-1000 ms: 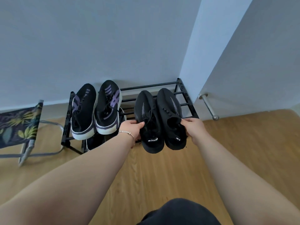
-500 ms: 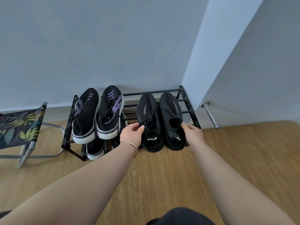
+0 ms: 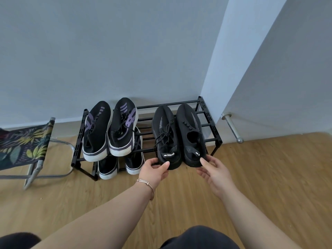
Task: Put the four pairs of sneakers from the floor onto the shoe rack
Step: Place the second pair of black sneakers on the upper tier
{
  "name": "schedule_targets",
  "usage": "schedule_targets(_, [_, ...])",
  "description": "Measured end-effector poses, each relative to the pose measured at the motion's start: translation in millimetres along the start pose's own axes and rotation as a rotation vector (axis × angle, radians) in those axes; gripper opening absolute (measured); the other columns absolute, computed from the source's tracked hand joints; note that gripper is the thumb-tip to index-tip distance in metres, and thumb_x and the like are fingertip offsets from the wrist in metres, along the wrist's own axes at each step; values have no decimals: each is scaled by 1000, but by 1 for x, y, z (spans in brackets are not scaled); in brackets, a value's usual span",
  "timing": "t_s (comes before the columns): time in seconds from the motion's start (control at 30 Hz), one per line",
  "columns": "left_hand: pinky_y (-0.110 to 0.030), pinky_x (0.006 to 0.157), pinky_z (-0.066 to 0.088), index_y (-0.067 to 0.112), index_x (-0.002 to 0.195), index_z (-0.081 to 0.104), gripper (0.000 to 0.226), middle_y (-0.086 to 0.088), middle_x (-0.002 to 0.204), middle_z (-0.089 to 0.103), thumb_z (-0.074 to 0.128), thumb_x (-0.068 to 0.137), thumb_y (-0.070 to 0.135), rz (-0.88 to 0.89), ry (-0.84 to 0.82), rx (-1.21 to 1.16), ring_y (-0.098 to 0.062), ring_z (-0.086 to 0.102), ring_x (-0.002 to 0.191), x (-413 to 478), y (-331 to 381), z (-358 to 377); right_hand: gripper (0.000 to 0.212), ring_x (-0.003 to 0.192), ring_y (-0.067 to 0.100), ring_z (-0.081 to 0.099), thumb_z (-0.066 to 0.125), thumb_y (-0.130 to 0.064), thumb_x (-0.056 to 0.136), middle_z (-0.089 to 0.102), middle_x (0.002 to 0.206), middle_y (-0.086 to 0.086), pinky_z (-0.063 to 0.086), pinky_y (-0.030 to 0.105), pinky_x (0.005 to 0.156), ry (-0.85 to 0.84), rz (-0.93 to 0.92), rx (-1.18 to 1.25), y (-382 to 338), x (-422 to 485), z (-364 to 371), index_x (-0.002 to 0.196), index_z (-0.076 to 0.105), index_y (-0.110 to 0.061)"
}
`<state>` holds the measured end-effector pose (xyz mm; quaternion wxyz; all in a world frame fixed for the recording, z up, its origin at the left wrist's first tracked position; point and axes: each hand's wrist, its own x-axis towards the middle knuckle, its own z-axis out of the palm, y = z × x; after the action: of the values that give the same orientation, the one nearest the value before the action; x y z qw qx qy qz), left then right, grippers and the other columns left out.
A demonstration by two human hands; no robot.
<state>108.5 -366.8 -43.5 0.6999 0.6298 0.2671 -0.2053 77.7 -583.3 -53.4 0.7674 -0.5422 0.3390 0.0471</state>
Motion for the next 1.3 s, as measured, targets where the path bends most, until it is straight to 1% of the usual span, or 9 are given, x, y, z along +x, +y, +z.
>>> schedule_targets(0.1, [-32,86,60,6,130,52,53,-14,105,70,78,85,16,6,18,7,-23,75,90,2,1,2,45,93,27,76,77,-10,88,77,112,14,60,32,76,19,-18,39,-2,0,4,130,61,-9])
schedule_targets(0.37, [-39,91,60,6,138,51,63,-12,104,75,78,85,24,65,73,57,-22,77,89,25,19,10,53,98,28,75,80,-8,85,68,128,14,60,34,81,31,-25,108,-22,25,23,134,60,-6])
schedule_targets(0.57, [-34,91,59,10,141,52,59,-6,92,73,75,88,24,65,106,38,-19,76,89,40,38,17,58,95,25,75,78,-10,87,69,126,15,60,30,78,20,-38,137,-37,45,45,140,56,-3])
schedule_targets(0.7, [-33,91,59,13,141,54,57,-5,95,75,74,89,26,74,143,86,-16,75,89,48,46,19,58,95,26,74,78,-14,88,68,128,14,61,31,78,44,-42,97,-42,53,56,141,56,-4])
schedule_targets(1.0, [-37,90,60,16,142,56,58,2,80,70,74,88,30,51,158,161,-18,77,84,59,48,16,55,93,23,69,78,-19,89,66,121,9,62,33,76,143,-64,-43,-37,61,62,140,59,-9])
schedule_targets(1.07, [-34,87,61,16,141,55,58,-2,85,73,73,89,33,60,162,210,-19,77,83,58,48,14,53,92,23,70,77,-22,89,67,119,7,63,35,78,160,-69,-101,-35,60,63,139,60,-12])
schedule_targets(1.13, [-31,82,60,18,139,57,56,-7,94,76,71,89,38,91,184,327,-20,76,85,58,47,11,49,86,21,69,76,-25,90,66,107,2,63,40,83,186,-106,-172,-33,56,63,135,63,-14])
schedule_targets(1.23, [-40,90,59,20,138,59,59,-5,100,75,69,87,48,202,187,568,-24,73,97,57,50,8,45,77,17,69,75,-31,90,65,94,-2,62,46,88,227,-205,-341,-34,48,64,131,66,-16])
schedule_targets(1.3, [-41,94,56,18,139,57,57,-6,110,72,64,91,47,243,157,722,-27,68,106,51,54,7,45,83,19,71,73,-36,90,67,98,-1,61,46,88,244,-247,-455,-35,42,67,131,65,-22])
